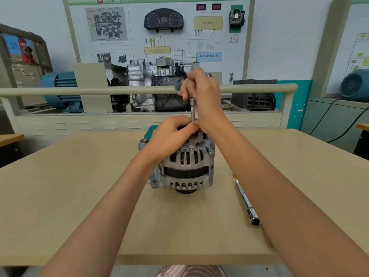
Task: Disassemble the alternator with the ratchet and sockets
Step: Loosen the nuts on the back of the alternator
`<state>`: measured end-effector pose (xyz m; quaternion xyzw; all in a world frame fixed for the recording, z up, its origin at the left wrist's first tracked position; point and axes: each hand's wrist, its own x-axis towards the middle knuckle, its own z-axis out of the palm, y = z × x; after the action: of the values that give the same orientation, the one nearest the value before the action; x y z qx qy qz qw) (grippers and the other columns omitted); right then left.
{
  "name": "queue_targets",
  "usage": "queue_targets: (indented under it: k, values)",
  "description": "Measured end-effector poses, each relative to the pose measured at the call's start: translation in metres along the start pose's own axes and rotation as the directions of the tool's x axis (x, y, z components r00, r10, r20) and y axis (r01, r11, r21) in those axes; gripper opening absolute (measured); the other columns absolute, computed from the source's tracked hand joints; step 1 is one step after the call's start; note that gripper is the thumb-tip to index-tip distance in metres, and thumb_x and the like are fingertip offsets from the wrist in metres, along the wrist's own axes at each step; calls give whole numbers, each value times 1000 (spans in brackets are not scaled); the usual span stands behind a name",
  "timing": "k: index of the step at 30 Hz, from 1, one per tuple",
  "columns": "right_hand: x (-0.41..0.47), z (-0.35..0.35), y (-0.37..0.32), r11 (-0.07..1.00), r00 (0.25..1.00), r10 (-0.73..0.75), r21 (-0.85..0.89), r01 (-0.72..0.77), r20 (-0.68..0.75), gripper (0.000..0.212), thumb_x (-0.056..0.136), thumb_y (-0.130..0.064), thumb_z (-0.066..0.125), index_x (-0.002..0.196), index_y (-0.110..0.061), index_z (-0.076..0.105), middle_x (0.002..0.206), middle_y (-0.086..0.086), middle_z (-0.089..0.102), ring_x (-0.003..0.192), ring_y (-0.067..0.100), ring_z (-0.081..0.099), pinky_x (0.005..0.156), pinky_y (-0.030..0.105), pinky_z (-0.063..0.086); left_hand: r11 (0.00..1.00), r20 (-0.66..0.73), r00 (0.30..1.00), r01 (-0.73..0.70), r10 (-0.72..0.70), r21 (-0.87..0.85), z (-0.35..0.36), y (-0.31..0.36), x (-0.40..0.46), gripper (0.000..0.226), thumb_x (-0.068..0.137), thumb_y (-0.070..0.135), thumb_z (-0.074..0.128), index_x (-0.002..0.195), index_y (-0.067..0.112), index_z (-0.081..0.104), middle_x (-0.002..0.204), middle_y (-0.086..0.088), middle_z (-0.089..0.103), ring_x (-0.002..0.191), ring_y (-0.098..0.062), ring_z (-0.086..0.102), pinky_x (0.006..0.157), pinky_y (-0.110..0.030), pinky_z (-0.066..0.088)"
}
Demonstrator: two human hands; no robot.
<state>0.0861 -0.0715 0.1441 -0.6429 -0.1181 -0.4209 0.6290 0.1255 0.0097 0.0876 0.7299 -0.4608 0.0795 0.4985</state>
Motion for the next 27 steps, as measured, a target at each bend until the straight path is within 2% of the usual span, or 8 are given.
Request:
queue_targets:
  k: [3,6,9,12,17,20,24,27]
  values:
    - [1,-4,0,974,998,53,219,-60,39,57,93,-7,35,36,-14,34,40,0,40,48,11,42,67,19,47,1000,-1,1000,-21,21,-14,0,-2,0,35,90,30,54,57,19,51,51,11,41,56,-8,38,64,-32,30]
    - [-8,-4,6,980,994,-110,-170,106,-13,46,92,-10,40,47,-9,41,53,2,42,59,14,44,64,23,38,999,-44,998,-33,33,5,1,-3,0,38,90,19,57,53,22,51,47,12,45,52,-3,38,60,-29,30]
    - [-16,-2,15,512,936,-347,-825,240,57,24,88,-20,46,65,-13,46,72,-4,43,75,14,39,71,27,30,1000,-79,997,1,0,0,1,-1,0,23,72,25,52,51,22,42,41,10,41,47,-3,34,54,-28,26]
    - [-17,6,16,207,920,-391,-970,123,33,23,86,-28,43,81,-12,59,84,0,51,85,18,42,82,29,27,1000,-96,995,11,-11,0,2,-3,1,29,65,27,44,67,-1,53,57,-9,49,61,-16,42,61,-33,33]
    - [-11,10,10,691,928,-369,-682,239,-49,47,86,-16,51,45,-19,28,50,-10,31,60,12,34,61,27,24,1000,-48,999,10,-10,8,1,-3,1,26,69,28,46,45,31,54,42,10,47,48,-5,40,57,-31,32]
    - [-9,3,3,935,979,-195,-311,168,-57,43,83,-15,47,44,-13,30,42,-2,30,48,11,28,50,23,26,1000,-5,1000,-9,9,11,1,-3,2,22,77,38,49,62,29,63,66,2,66,72,-23,62,76,-43,47]
    - [-5,-6,-3,999,1000,-17,29,17,-7,48,90,-5,37,44,-16,30,38,-5,35,50,13,36,66,24,40,999,6,1000,-31,31,42,2,-3,3,34,81,43,48,47,36,51,47,15,44,55,-7,40,66,-33,33]
    - [-11,-3,-2,983,995,-100,-155,97,-18,39,86,-11,42,48,-15,34,53,2,39,60,16,38,63,25,35,998,-41,998,-48,50,48,3,-5,2,31,79,38,49,49,32,53,47,14,48,54,-4,41,62,-31,33]
